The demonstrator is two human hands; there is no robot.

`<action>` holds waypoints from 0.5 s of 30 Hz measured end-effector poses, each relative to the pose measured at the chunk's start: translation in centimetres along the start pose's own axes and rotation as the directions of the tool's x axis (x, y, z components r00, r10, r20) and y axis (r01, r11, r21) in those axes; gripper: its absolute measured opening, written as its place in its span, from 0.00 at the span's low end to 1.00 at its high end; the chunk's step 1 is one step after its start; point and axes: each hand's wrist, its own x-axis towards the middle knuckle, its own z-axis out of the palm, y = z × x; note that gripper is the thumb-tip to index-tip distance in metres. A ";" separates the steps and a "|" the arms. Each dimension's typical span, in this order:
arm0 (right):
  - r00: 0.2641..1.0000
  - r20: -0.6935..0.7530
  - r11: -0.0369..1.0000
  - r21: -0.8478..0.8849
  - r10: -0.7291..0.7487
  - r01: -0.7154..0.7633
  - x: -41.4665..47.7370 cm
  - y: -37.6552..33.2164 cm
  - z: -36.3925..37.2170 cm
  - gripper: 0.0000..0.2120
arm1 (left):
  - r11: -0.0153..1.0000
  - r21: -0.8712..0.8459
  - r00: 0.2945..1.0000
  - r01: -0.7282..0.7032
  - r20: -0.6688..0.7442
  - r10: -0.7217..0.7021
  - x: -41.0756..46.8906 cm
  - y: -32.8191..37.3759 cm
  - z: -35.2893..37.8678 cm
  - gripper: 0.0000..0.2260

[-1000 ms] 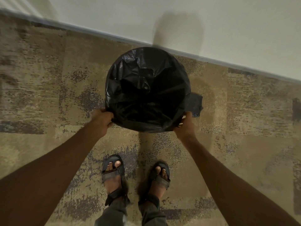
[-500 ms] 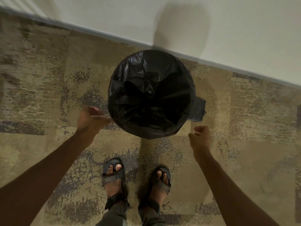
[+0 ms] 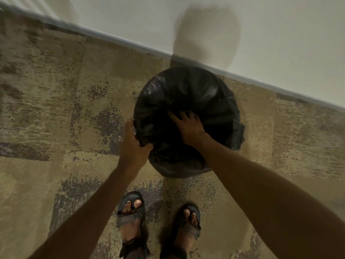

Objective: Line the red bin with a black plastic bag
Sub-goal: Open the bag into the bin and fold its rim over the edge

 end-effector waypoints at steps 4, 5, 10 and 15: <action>0.999 0.037 0.996 -0.088 0.038 -0.035 3.4 1.4 1.9 0.59 | 0.999 0.030 0.999 -0.013 -0.041 0.015 -0.1 -1.1 0.2 0.32; 0.998 0.041 0.993 -0.110 0.045 -0.040 3.8 1.6 1.9 0.62 | 0.999 0.033 0.999 -0.017 -0.047 0.018 0.0 -1.4 0.2 0.32; 0.998 -0.065 0.998 -0.058 -0.001 -0.003 2.0 1.0 0.9 0.54 | 1.000 0.003 0.999 -0.023 -0.042 0.023 -0.2 -1.8 -0.1 0.32; 0.918 -0.397 0.995 0.094 -0.002 0.043 -3.1 0.3 0.3 0.25 | 0.998 -0.060 1.000 -0.002 0.002 0.002 -0.6 -1.4 -0.3 0.32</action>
